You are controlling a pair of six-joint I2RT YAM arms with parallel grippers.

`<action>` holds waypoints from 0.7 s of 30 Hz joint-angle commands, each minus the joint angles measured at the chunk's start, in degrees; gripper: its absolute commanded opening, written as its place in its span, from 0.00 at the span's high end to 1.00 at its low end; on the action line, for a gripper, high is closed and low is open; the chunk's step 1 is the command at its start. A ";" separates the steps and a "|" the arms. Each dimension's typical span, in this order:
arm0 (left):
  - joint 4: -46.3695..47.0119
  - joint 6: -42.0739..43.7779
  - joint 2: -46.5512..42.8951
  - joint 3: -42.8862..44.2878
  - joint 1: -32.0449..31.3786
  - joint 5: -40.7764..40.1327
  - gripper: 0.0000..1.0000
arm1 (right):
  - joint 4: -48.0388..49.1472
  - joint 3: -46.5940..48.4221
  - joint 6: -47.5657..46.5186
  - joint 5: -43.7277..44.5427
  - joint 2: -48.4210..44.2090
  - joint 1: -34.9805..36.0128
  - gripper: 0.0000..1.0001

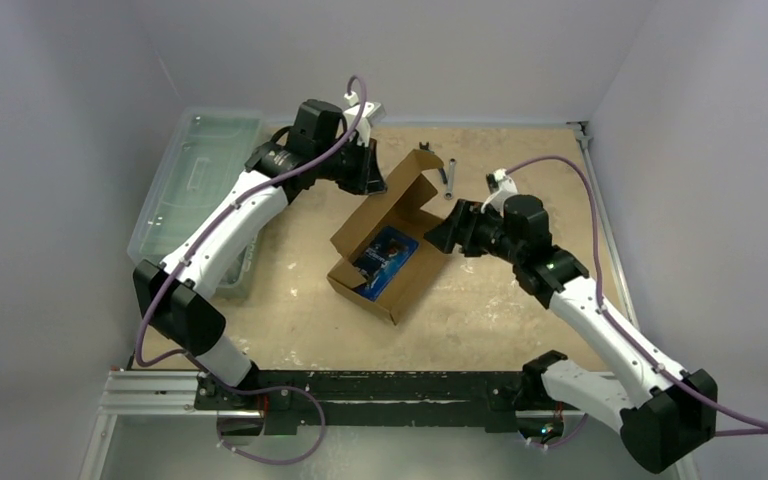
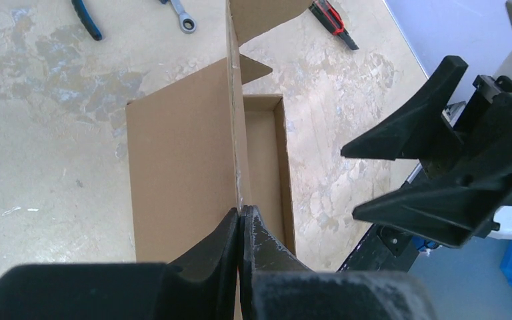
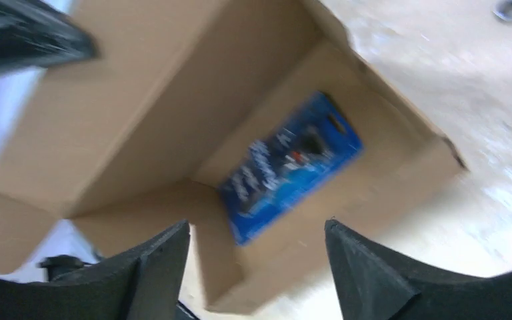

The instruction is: Unpack the express box

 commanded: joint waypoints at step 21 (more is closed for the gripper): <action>1.40 0.87 -4.76 2.27 0.33 -1.57 1.00 | 41.42 -11.24 -10.73 5.13 19.18 15.20 0.23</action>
